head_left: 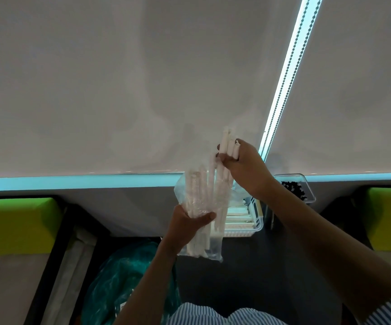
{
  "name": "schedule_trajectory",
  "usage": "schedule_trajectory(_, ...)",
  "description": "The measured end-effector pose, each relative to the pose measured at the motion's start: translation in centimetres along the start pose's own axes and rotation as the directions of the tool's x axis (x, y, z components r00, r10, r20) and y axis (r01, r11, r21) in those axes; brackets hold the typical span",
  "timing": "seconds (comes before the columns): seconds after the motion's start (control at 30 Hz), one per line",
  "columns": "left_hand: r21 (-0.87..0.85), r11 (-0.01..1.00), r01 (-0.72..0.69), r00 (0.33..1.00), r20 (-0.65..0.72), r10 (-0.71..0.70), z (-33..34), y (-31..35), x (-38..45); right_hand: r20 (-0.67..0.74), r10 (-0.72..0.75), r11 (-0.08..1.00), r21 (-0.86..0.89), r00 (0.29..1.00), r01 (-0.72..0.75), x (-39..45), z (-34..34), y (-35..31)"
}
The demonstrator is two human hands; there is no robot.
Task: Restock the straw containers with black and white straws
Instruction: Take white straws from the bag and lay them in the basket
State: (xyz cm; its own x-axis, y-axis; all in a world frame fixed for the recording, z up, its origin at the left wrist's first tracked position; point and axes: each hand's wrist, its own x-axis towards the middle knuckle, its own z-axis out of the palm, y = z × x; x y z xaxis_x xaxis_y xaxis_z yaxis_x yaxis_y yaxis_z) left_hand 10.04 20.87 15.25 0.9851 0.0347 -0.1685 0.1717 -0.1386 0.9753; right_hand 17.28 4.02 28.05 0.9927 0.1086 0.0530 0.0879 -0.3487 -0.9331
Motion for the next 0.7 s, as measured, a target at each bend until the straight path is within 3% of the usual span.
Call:
schedule_trajectory(0.43, 0.050, 0.991, 0.122, 0.982, -0.149, -0.114, -2.7, -2.5, -0.3, -0.126, -0.050, 0.958, 0.273, 0.991, 0.083, 3.1, -1.2, -2.9)
schedule_trajectory(0.7, 0.052, 0.969, 0.241, 0.945, -0.240, -0.222, -4.5, -4.8, 0.0, -0.304, -0.178, 0.884, 0.368, 0.936, 0.288, 5.5, -3.1, -3.8)
